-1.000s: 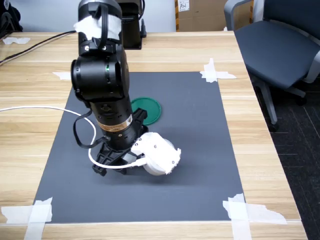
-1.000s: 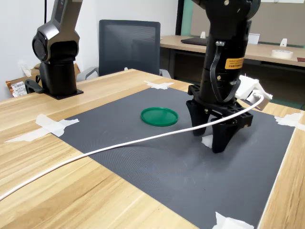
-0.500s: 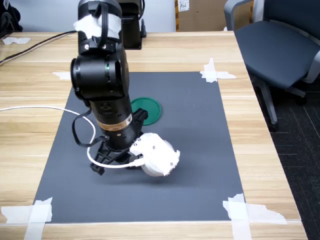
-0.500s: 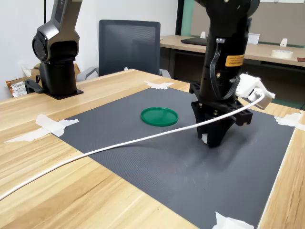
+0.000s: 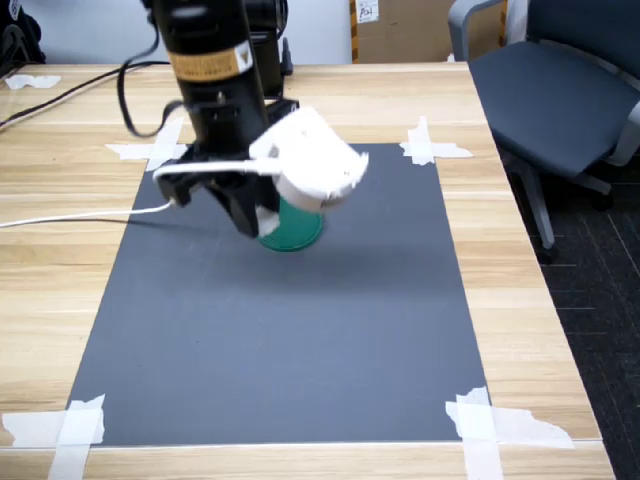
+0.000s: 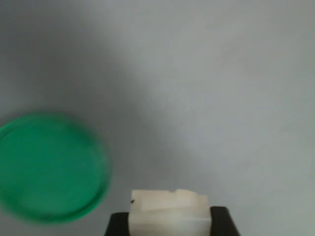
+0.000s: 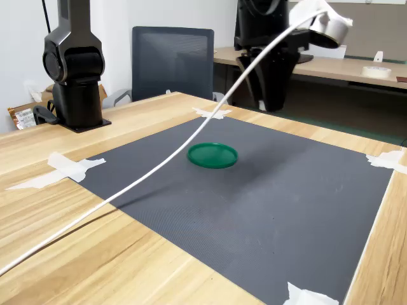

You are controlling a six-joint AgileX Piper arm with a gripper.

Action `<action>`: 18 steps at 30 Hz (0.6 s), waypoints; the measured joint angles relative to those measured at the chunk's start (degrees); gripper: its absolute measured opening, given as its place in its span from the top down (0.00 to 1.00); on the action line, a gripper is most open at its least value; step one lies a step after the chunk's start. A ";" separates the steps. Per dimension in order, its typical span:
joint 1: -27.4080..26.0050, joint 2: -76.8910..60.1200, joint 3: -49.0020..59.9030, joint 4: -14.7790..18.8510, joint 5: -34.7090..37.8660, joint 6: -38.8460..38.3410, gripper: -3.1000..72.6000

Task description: Grasp a white terminal and put it in the green lid.

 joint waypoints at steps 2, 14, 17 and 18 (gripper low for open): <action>0.00 -2.54 3.56 0.14 -0.59 -0.53 0.62; 0.00 -14.31 19.27 0.26 -5.68 -3.97 0.62; 0.00 -15.71 21.49 0.83 -5.97 -4.36 0.62; 0.00 -15.96 22.06 1.09 -6.05 -4.40 0.62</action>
